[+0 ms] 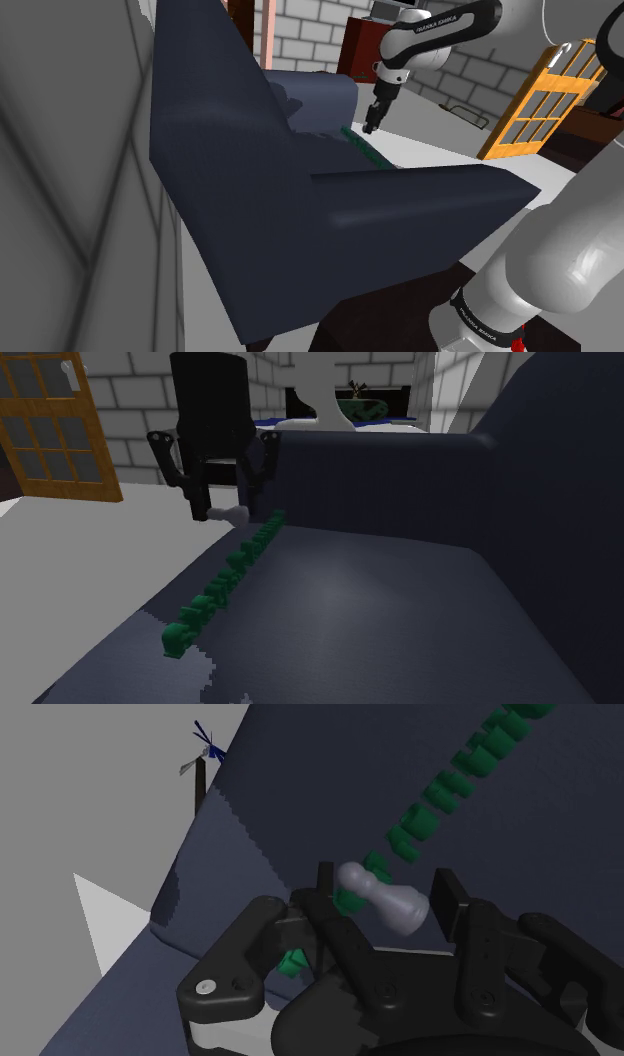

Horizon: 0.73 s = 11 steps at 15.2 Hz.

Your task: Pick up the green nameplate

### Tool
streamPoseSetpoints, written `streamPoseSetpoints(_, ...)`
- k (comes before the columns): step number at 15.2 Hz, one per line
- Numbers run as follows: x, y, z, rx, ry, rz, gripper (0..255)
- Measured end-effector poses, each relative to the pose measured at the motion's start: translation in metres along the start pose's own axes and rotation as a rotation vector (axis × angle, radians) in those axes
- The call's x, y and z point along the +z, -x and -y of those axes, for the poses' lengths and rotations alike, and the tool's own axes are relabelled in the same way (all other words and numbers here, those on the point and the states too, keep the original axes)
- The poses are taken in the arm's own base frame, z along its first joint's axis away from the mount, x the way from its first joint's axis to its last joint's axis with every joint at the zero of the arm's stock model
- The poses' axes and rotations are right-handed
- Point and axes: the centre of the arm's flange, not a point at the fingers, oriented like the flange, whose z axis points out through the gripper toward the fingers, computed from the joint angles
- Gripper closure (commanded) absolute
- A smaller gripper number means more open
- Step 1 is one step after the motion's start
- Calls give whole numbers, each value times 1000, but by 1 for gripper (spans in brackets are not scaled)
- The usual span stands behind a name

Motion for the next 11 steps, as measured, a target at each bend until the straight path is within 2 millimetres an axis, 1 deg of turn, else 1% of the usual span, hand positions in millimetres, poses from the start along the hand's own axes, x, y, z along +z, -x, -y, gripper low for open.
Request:
streamPoseSetpoints(8,-43,-1,1,0,0,0,255)
streamPoseSetpoints(11,-56,-2,0,0,0,0,255)
